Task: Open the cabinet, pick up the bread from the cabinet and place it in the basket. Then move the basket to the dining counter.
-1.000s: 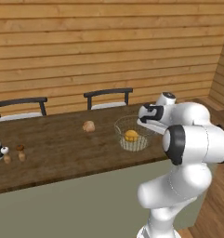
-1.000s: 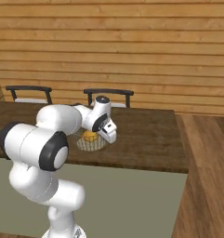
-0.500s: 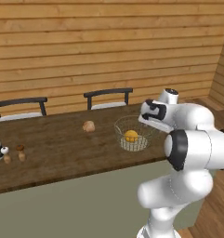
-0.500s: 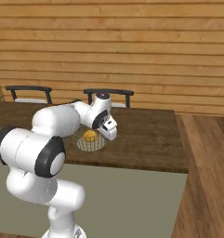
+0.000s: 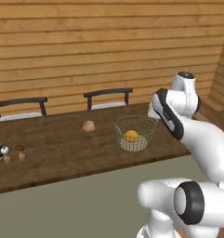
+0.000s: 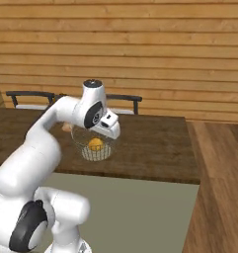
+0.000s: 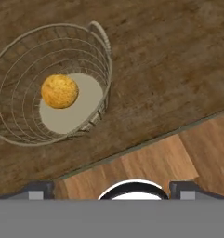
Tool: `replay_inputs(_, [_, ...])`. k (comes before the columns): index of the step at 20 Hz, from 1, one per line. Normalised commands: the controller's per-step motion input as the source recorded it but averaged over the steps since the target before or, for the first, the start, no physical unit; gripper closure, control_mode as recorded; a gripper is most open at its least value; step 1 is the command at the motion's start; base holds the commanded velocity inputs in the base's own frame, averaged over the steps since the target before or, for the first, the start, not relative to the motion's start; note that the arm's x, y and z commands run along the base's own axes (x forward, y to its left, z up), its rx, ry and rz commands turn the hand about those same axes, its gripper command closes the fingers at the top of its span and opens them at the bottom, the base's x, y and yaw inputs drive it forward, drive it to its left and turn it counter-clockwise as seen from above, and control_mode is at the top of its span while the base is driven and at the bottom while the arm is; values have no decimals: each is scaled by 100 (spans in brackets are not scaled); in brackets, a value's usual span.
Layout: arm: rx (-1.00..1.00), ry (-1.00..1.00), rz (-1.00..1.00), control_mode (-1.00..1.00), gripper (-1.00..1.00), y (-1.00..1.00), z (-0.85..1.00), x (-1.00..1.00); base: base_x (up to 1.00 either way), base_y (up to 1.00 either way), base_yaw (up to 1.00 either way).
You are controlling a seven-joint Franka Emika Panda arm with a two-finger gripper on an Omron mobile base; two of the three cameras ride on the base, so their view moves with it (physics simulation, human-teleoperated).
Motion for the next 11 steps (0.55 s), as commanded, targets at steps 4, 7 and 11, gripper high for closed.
replay_inputs(4, [-21,-26,19,-100,-100,5,100,-100,0,0,0])
replay_inputs(7, [-20,-28,18,-100,-100,18,97,-100,0,0,0])
replay_inputs(11, [-5,-14,16,-100,-100,25,51,-100,0,0,0])
